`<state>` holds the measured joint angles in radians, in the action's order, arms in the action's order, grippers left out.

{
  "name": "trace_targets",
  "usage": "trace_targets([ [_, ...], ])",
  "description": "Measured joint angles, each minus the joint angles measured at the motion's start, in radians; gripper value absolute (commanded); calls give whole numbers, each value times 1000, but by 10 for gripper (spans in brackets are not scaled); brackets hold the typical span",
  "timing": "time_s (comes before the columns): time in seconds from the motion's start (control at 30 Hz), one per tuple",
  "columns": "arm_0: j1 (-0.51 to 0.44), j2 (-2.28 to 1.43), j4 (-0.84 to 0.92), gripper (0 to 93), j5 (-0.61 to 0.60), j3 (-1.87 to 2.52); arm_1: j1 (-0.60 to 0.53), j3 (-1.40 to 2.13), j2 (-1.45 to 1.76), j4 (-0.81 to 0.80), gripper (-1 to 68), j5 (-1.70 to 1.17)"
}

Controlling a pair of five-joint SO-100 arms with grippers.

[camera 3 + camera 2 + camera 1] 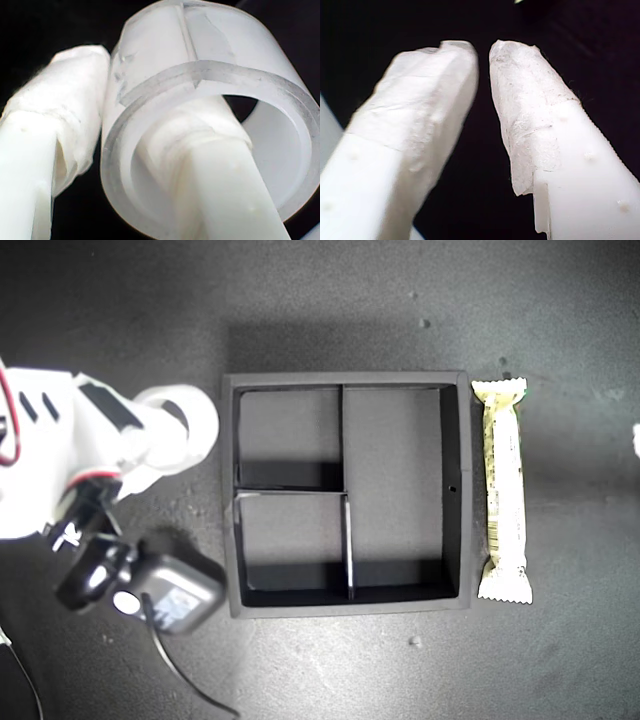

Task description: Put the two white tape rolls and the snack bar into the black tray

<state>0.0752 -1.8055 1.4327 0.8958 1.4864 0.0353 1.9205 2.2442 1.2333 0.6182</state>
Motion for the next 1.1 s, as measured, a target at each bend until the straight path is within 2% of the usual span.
trace_targets([
  [0.17, 0, 143, 20, 1, -14, -140, -103, -140, -313, 74, 214, -86],
  [0.37, -15, 374, 74, 1, -15, -360, -169, -175, -457, 78, 198, -140],
  [0.6, -41, 713, 235, 0, -15, -736, -216, -212, -653, -28, 211, -141],
  [0.7, -35, 877, 351, 0, -12, -962, -218, -233, -738, -64, 214, -141],
  [0.97, -12, 928, 383, 0, -6, -1045, -209, -244, -871, -164, 216, -141],
  [1.1, -15, 930, 383, 0, 5, -1039, -189, -302, -973, -187, 155, -141],
])
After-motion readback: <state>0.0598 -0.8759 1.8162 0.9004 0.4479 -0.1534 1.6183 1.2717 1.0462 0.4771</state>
